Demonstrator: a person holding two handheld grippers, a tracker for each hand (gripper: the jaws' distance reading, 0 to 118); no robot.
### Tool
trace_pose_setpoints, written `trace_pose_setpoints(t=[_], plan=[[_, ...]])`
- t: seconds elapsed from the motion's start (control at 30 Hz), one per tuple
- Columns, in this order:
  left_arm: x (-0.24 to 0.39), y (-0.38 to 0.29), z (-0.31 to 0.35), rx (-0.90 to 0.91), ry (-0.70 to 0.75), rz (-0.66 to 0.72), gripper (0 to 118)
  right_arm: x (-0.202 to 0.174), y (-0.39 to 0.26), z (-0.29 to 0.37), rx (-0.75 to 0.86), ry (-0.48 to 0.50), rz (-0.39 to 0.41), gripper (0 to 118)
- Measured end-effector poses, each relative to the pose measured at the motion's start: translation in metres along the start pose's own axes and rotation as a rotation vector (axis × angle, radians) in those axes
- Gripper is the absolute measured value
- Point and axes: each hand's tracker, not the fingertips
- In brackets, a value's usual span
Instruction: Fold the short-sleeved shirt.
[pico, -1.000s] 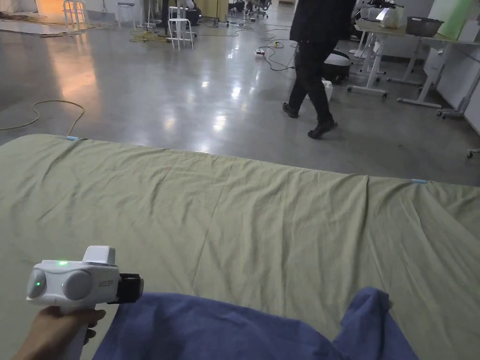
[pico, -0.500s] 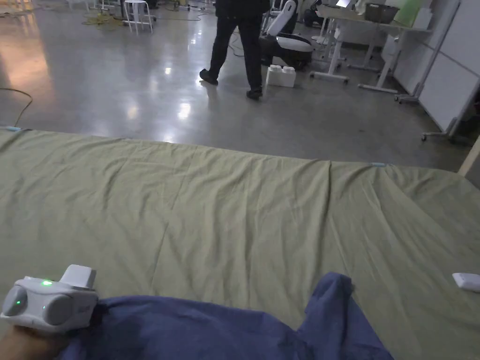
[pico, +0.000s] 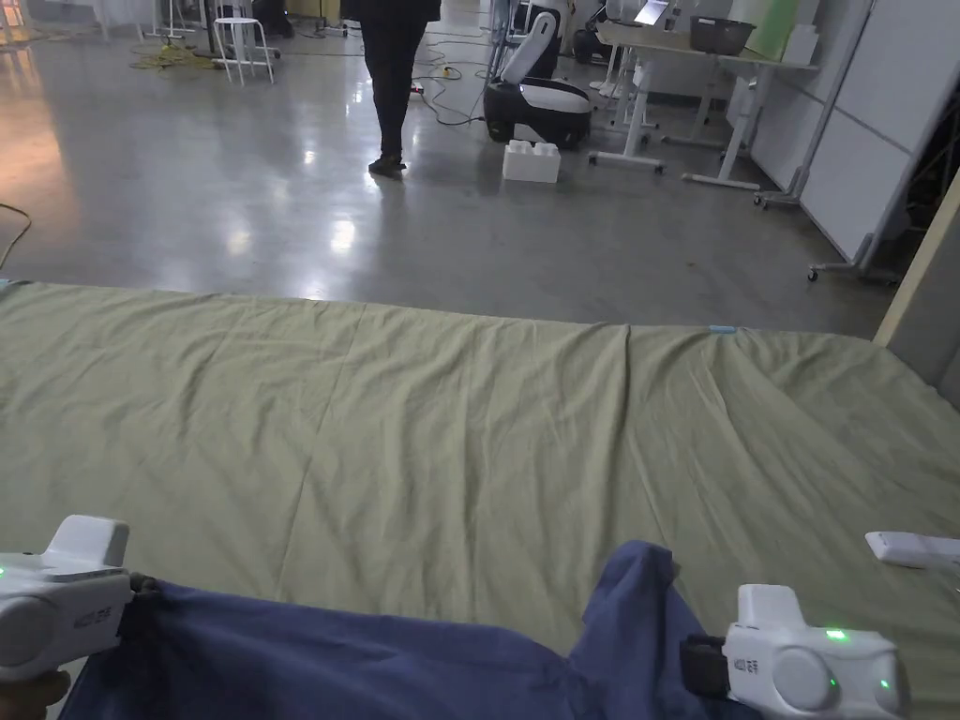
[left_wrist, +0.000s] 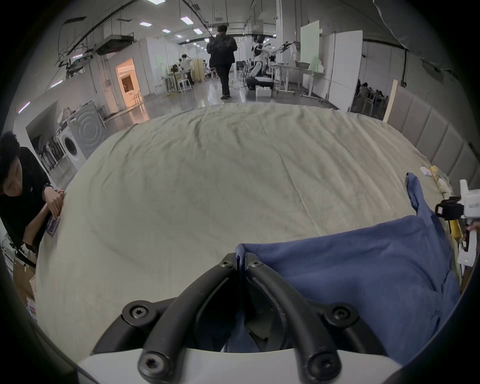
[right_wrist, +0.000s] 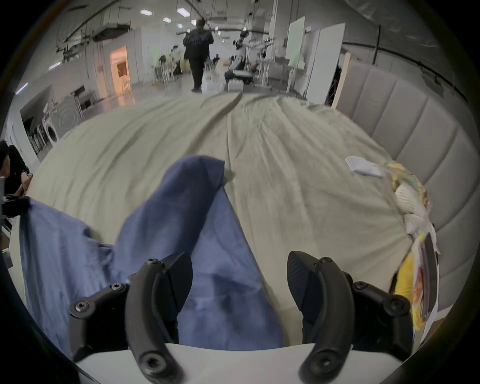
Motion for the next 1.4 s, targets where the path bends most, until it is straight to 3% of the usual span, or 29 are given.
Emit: trace_pose_setpoints(t=[0.1, 0.17, 0.2, 0.23, 0.27, 0.4, 0.73, 1.07, 1.4], plan=[[0.010, 0.005, 0.017, 0.003, 0.001, 0.016, 4, -0.001, -0.002, -0.027, -0.164, 0.043, -0.027, 74], [0.006, 0.001, 0.015, 0.001, 0.004, 0.020, 4, 0.000, -0.004, -0.023, -0.102, 0.034, -0.032, 70], [0.005, 0.002, 0.017, 0.001, 0.013, 0.016, 4, -0.002, -0.001, -0.020, -0.106, 0.026, -0.037, 58], [0.005, 0.000, 0.017, -0.001, 0.011, 0.019, 4, -0.004, -0.002, -0.017, -0.089, 0.024, -0.029, 38], [0.005, -0.002, 0.018, 0.000, 0.011, 0.019, 4, -0.007, -0.002, -0.013, -0.061, 0.013, 0.008, 3], [0.011, -0.006, 0.029, 0.004, 0.021, 0.031, 4, -0.018, -0.008, -0.013, -0.040, -0.012, 0.101, 3], [0.014, 0.013, 0.088, 0.105, 0.003, 0.063, 4, -0.003, 0.011, 0.082, 0.232, -0.097, 0.042, 2], [0.001, 0.067, 0.201, 0.312, 0.010, 0.070, 4, 0.024, 0.052, 0.228, 0.495, -0.049, -0.048, 2], [-0.029, 0.144, 0.300, 0.477, 0.048, 0.095, 4, 0.014, 0.120, 0.340, 0.714, -0.082, 0.038, 2]])
